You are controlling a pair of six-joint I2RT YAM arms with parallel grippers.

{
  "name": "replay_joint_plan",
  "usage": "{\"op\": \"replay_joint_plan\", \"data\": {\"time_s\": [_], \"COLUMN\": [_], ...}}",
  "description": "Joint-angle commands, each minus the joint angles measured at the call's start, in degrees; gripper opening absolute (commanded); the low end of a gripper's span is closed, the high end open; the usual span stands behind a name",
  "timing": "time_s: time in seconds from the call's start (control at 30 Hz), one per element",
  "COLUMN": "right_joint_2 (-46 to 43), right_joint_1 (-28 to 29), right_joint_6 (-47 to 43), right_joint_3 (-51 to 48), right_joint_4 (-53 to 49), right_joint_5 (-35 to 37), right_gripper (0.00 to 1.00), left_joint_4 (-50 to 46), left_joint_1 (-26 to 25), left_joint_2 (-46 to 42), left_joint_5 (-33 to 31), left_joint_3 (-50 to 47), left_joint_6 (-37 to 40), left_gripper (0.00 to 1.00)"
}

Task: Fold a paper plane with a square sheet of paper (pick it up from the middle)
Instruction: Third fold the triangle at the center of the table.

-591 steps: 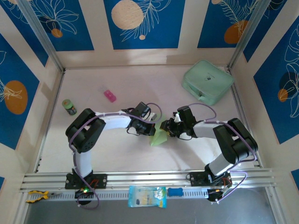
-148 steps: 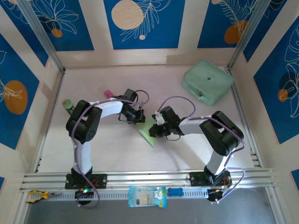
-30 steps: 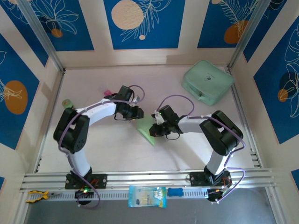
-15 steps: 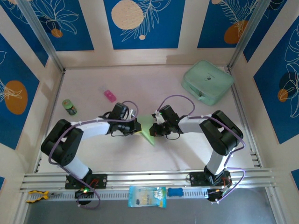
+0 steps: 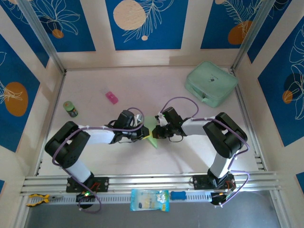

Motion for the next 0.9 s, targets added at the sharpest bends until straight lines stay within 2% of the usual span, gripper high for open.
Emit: {"op": "replay_joint_plan", "data": {"time_s": [0.0,0.63,0.87], "right_joint_2": [0.9,1.1,1.0], "right_joint_1": [-0.4,-0.4,-0.4], "right_joint_6": [0.2,-0.1,-0.1], "right_joint_3": [-1.2,-1.5,-1.4], "right_joint_4": [-1.4,-1.4,-1.4], "right_joint_5": [0.5,0.4,0.3], "right_gripper": [0.04,0.04,0.04], "left_joint_4": [-0.5,0.7,0.4], "left_joint_1": [-0.1,0.8,0.8], "left_joint_2": [1.1,5.7,3.5], "left_joint_5": [-2.0,-2.0,-2.1], "left_joint_3": [-0.7,0.3,0.3], "left_joint_6": [0.4,1.7,2.7], "left_gripper": [0.00,0.00,0.00]}}
